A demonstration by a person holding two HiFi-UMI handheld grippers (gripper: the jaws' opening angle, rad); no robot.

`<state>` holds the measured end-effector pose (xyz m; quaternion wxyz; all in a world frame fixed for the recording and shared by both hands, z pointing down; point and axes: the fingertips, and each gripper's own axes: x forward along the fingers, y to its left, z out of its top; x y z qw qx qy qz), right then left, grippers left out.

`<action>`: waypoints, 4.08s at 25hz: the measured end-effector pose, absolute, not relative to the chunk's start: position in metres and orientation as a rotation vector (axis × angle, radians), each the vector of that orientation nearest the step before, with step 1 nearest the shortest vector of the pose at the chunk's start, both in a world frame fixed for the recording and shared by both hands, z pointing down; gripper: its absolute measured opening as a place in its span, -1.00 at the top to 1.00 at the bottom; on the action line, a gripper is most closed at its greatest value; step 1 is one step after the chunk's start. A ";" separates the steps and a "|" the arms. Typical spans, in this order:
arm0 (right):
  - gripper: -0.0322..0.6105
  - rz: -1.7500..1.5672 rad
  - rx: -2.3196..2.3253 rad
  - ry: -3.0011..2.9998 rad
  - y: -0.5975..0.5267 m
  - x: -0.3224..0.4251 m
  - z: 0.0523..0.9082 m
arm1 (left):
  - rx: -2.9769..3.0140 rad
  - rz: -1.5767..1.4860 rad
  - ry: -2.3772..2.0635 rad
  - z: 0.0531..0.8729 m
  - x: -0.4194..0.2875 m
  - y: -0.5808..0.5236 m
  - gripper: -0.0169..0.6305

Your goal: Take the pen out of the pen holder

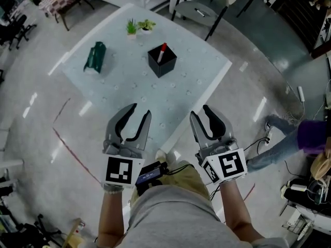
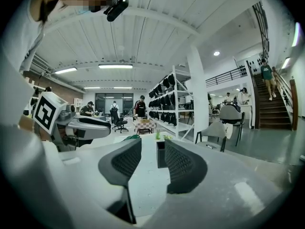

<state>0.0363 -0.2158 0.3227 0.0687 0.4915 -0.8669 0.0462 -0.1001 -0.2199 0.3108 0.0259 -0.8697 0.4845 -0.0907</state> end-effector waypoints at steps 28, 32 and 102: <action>0.44 0.201 1.254 -2.683 -0.312 0.029 0.352 | -2.637 -0.344 1.685 0.339 -0.108 -0.273 0.53; 0.44 0.217 1.214 -2.691 -0.334 0.025 0.359 | -2.628 -0.356 1.725 0.344 -0.110 -0.282 0.53; 0.72 0.172 0.742 -2.683 -0.514 -0.051 0.423 | -2.490 -0.402 2.039 0.375 -0.147 -0.348 0.53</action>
